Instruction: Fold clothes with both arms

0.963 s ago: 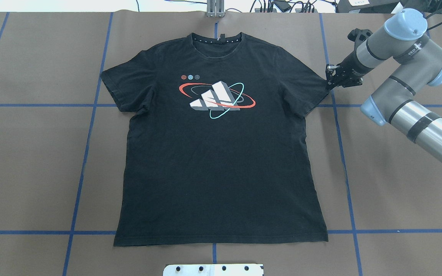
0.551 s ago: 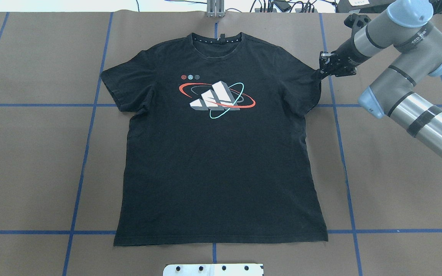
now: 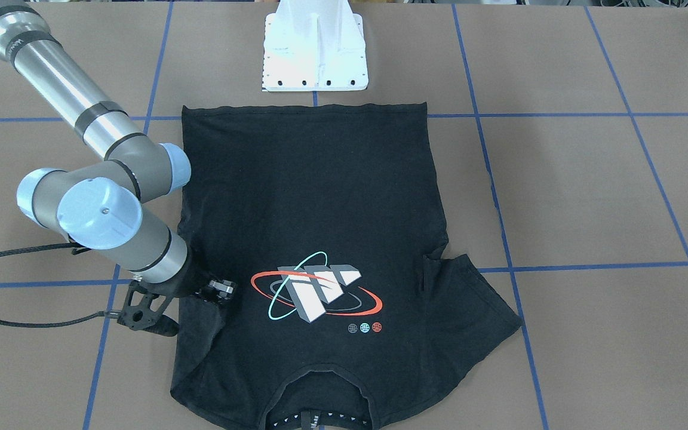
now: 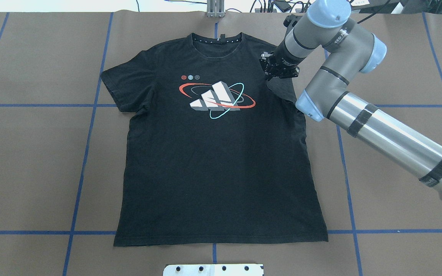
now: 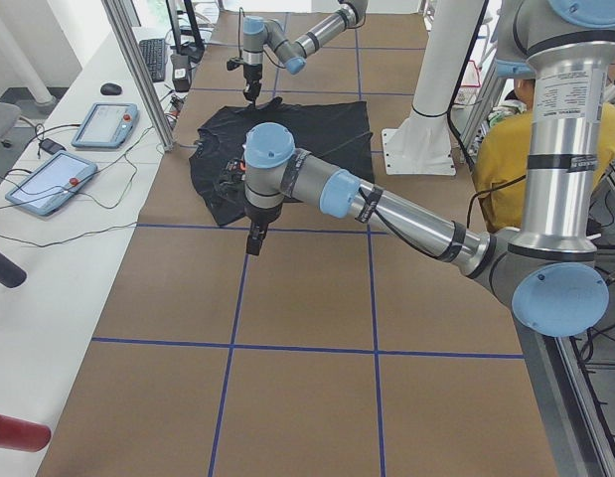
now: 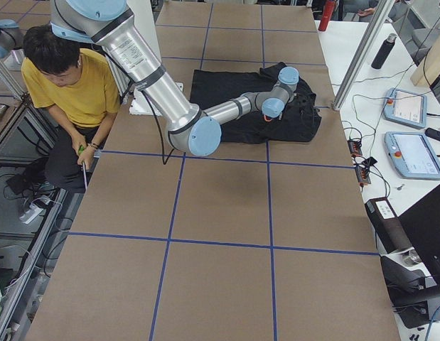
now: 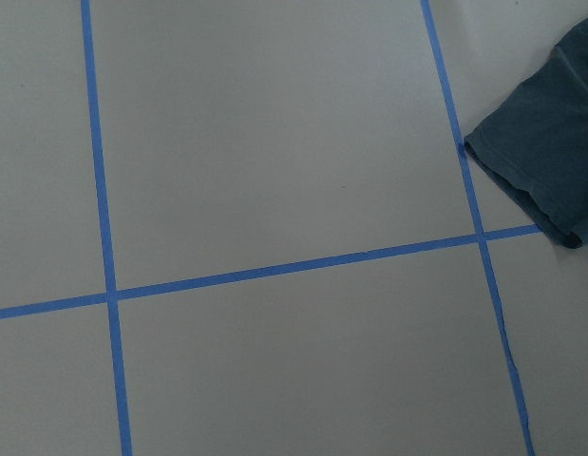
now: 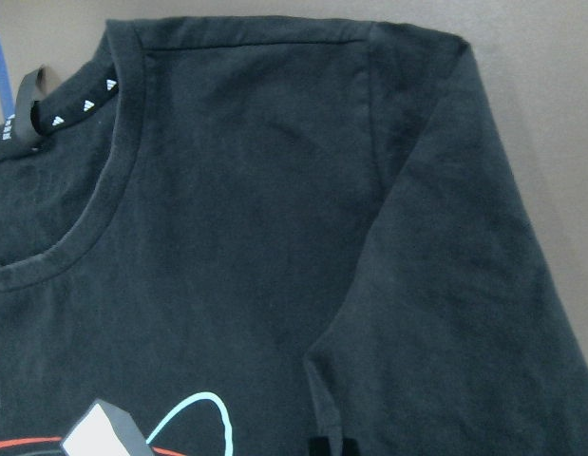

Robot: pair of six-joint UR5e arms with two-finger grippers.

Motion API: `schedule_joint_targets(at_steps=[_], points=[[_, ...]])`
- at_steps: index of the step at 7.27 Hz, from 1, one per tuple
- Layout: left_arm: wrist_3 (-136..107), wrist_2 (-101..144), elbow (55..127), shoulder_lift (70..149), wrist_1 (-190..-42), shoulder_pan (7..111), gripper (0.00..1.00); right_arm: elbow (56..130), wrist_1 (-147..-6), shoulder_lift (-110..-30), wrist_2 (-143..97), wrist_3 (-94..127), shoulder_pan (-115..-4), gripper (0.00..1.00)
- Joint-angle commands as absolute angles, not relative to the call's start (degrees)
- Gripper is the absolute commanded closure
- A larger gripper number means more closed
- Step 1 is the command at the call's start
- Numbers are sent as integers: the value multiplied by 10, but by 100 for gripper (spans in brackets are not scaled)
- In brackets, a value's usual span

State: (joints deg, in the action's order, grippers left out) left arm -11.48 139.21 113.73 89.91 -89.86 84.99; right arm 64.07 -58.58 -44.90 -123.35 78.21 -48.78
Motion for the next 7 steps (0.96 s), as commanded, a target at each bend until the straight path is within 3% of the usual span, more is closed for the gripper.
schedule_joint_targets(at_steps=[1, 2, 4, 5, 7], points=[[-116, 1392, 1139, 899, -899, 850, 0, 620, -595, -432, -1215, 781, -477, 100], [-116, 1392, 1138, 901, -899, 850, 0, 620, -593, -426, -1209, 781, -471, 2], [-129, 1390, 1100, 934, -957, 806, 0, 640, -591, -424, -1201, 785, -468, 0], [-195, 1384, 1046, 969, -1045, 783, 0, 696, -597, -461, -1204, 784, -470, 0], [-226, 1383, 852, 1074, -1209, 733, 1, 788, -592, -548, -1207, 784, -469, 0]])
